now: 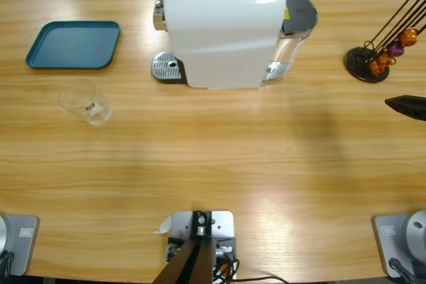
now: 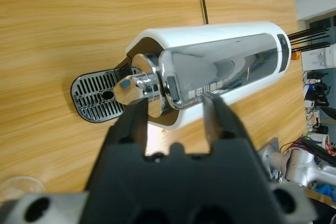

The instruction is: Pour coffee

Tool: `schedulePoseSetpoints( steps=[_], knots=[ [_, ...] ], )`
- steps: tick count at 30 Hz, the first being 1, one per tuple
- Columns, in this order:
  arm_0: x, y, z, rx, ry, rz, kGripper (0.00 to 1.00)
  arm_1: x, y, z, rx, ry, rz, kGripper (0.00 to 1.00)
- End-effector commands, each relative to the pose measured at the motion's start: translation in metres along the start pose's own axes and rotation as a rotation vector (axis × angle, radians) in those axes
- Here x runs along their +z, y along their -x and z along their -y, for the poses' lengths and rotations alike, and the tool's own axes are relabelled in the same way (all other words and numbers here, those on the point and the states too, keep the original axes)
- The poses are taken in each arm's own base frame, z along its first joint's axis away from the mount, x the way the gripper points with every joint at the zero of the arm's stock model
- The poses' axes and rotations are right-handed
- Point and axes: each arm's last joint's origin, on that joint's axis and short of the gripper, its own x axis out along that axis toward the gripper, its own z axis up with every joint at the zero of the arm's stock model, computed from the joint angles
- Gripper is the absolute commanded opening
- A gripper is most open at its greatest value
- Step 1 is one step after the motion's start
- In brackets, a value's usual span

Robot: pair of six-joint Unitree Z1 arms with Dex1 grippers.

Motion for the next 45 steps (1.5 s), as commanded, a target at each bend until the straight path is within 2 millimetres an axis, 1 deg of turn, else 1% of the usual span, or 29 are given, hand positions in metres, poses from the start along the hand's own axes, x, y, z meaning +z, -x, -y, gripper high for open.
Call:
schedulePoseSetpoints(
  steps=[1,2,3,4,13,16,17,20,23,26,30,32,34,35,36,37,38,39,40,45],
  knots=[
    [-0.009,-0.024,-0.015,0.049,0.024,-0.086,0.097,-0.005,-0.005,-0.003,0.021,0.002,-0.031,0.916],
    [-0.009,-0.024,-0.015,0.049,0.021,-0.087,0.093,-0.005,-0.005,-0.003,0.021,0.002,-0.030,0.909],
    [-0.009,-0.024,-0.014,0.048,0.014,-0.086,0.034,-0.005,-0.005,-0.003,0.021,0.002,-0.030,0.904],
    [-0.009,-0.023,-0.014,0.043,-0.003,-0.084,0.000,-0.005,-0.005,-0.003,0.021,0.002,-0.030,0.904],
    [-0.009,-0.016,-0.011,0.028,-0.061,-0.072,0.000,-0.005,-0.005,-0.003,0.022,0.002,-0.030,0.896],
    [-0.007,-0.009,-0.007,0.010,-0.071,-0.049,0.000,-0.005,-0.005,-0.003,0.022,0.002,-0.030,0.895],
    [-0.005,-0.002,-0.004,-0.007,-0.075,-0.029,0.000,-0.005,-0.005,-0.003,0.022,0.002,-0.030,0.895],
    [0.011,0.025,0.017,-0.094,-0.085,0.049,0.000,-0.005,-0.005,-0.003,0.022,0.002,-0.031,0.895],
    [0.023,0.042,0.033,-0.155,-0.075,0.090,0.000,-0.004,-0.005,-0.003,0.022,0.002,-0.032,0.895],
    [0.027,0.051,0.047,-0.197,-0.082,0.101,0.000,-0.005,-0.004,-0.003,0.022,0.001,-0.030,0.895],
    [0.027,0.060,0.062,-0.282,-0.118,0.094,0.000,-0.005,-0.005,-0.003,0.022,0.000,-0.031,0.895],
    [0.025,0.061,0.061,-0.269,-0.116,0.085,0.000,-0.005,-0.005,-0.003,0.022,0.000,-0.031,0.895],
    [0.017,0.053,0.048,-0.178,-0.094,0.065,0.000,-0.005,-0.005,-0.003,0.022,0.000,-0.031,0.895],
    [0.013,0.047,0.039,-0.119,-0.077,0.050,0.158,-0.005,-0.005,-0.003,0.022,0.000,-0.030,0.895],
    [0.008,0.040,0.031,-0.064,-0.061,0.032,0.588,-0.005,-0.004,-0.003,0.022,0.000,-0.029,0.895],
    [0.003,0.033,0.023,-0.017,-0.055,0.012,0.805,-0.005,-0.004,-0.003,0.022,0.000,-0.029,0.895],
    [0.000,0.029,0.018,0.004,-0.053,0.001,0.908,-0.005,-0.005,-0.003,0.022,0.000,-0.030,0.895],
    [-0.003,0.026,0.014,0.021,-0.051,-0.007,0.977,-0.005,-0.005,-0.003,0.022,0.000,-0.030,0.895],
    [-0.004,0.021,0.011,0.039,-0.047,-0.014,0.991,-0.005,-0.005,-0.003,0.022,0.000,-0.031,0.895],
    [-0.001,-0.002,0.003,0.076,-0.030,-0.051,0.991,-0.004,-0.005,-0.003,0.022,0.001,-0.033,0.895]
  ],
)
